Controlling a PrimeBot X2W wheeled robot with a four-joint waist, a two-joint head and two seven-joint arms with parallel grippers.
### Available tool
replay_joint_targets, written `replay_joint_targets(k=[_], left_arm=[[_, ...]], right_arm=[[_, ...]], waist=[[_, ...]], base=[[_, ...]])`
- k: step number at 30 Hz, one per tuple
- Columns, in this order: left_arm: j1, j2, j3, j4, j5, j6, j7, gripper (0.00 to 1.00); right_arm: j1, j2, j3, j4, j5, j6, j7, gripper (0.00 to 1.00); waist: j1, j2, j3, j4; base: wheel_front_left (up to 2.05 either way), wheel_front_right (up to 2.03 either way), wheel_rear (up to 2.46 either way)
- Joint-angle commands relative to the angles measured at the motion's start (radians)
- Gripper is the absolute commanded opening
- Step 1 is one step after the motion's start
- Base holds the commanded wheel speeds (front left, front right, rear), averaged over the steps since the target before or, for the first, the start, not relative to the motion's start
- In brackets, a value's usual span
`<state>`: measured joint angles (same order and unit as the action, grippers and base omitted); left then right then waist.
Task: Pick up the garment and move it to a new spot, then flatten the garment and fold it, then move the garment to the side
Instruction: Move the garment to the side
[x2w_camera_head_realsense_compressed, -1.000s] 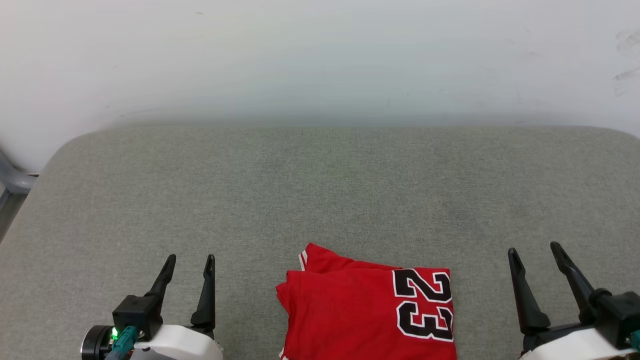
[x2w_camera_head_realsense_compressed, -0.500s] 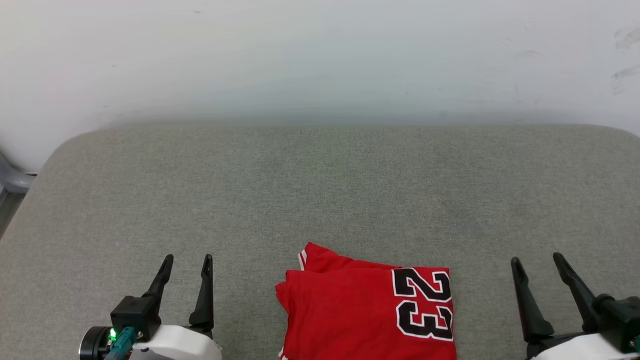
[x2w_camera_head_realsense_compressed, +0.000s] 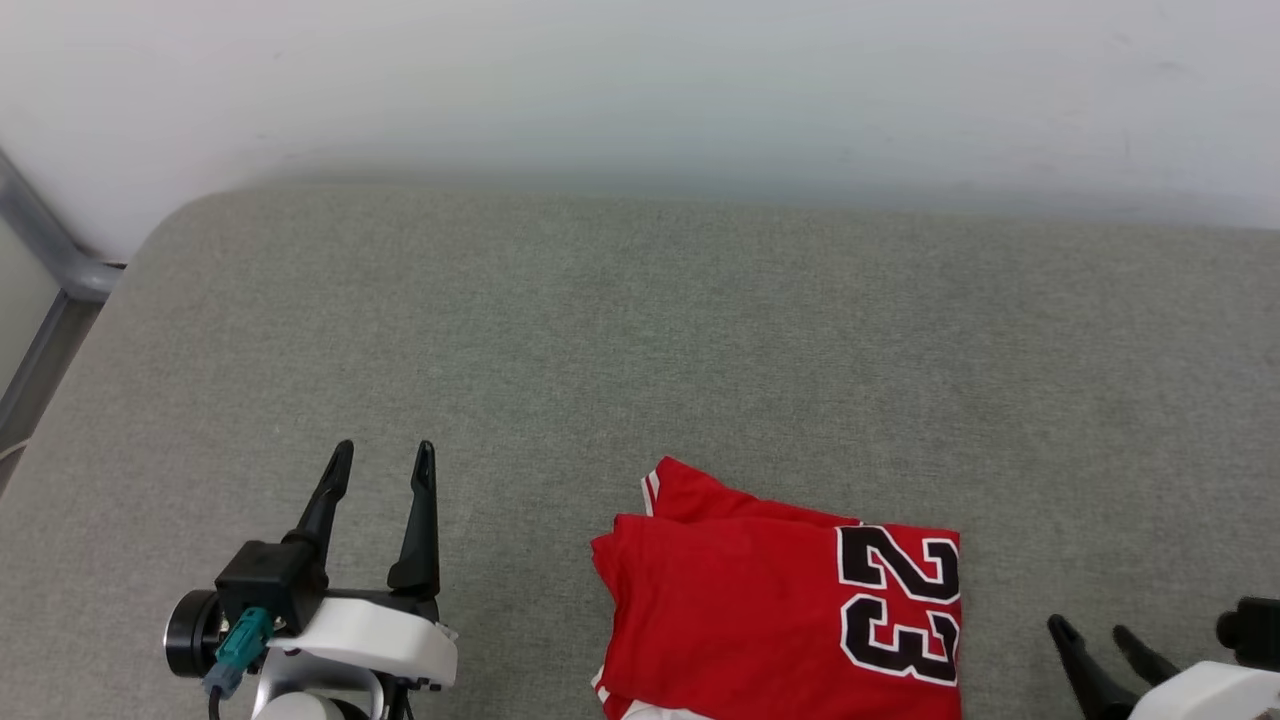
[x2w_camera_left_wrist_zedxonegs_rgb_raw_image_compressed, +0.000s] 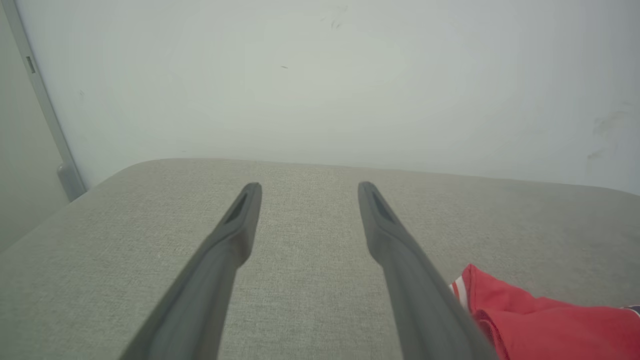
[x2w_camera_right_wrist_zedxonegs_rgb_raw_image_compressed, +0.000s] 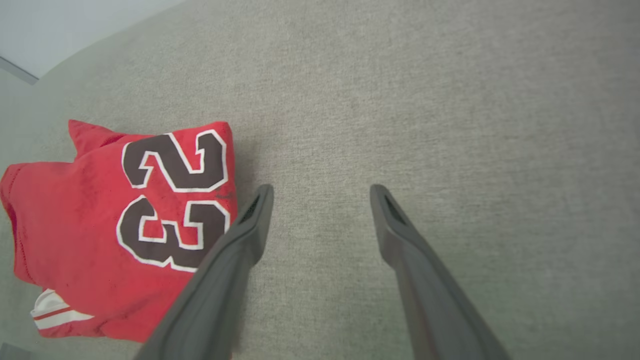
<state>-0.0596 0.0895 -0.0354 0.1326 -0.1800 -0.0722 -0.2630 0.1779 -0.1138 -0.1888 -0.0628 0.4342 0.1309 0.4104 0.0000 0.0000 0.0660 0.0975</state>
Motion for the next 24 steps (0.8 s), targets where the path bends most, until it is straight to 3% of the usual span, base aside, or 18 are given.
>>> replay_joint_targets(k=[1, 9, 18, 19, 20, 21, 24], left_arm=[[-0.021, -0.003, -0.002, -0.01, 0.003, -0.006, -0.002, 1.0], [-0.058, -0.017, -0.005, -0.022, 0.005, -0.02, -0.002, 1.0], [-0.072, -0.023, 0.002, -0.017, 0.009, -0.031, -0.002, 1.0], [-0.073, -0.024, 0.003, -0.017, 0.01, -0.031, -0.002, 1.0], [-0.074, -0.024, 0.004, -0.016, 0.01, -0.032, -0.002, 1.0], [-0.075, -0.024, 0.005, -0.015, 0.01, -0.032, -0.002, 1.0], [-0.068, -0.025, 0.01, -0.01, 0.018, -0.034, -0.002, 1.0]], right_arm=[[-0.023, -0.007, 0.021, 0.01, 0.029, 0.0, 0.028, 1.0], [-0.09, -0.061, 0.17, 0.102, 0.17, 0.0, 0.159, 1.0], [-0.122, -0.057, 0.253, 0.249, 0.261, -0.001, 0.283, 1.0], [-0.125, -0.055, 0.26, 0.258, 0.269, -0.001, 0.291, 0.44], [-0.13, -0.054, 0.265, 0.263, 0.278, -0.001, 0.293, 0.05], [-0.134, -0.053, 0.269, 0.267, 0.285, -0.001, 0.299, 0.0], [-0.152, -0.063, 0.272, 0.257, 0.297, -0.001, 0.291, 0.0]], waist=[[0.0, 0.0, 0.029, 0.028], [0.0, 0.0, 0.09, 0.082], [0.0, 0.0, 0.125, 0.105], [0.0, 0.0, 0.127, 0.105], [0.0, 0.0, 0.128, 0.105], [0.0, 0.0, 0.128, 0.103], [0.0, 0.0, 0.115, 0.093]], base=[[0.0, 0.0, 0.0], [0.0, 0.0, 0.0], [0.0, 0.0, 0.0], [0.0, 0.0, 0.0], [0.0, 0.0, 0.0], [0.0, 0.0, 0.0], [0.0, 0.0, 0.0]])
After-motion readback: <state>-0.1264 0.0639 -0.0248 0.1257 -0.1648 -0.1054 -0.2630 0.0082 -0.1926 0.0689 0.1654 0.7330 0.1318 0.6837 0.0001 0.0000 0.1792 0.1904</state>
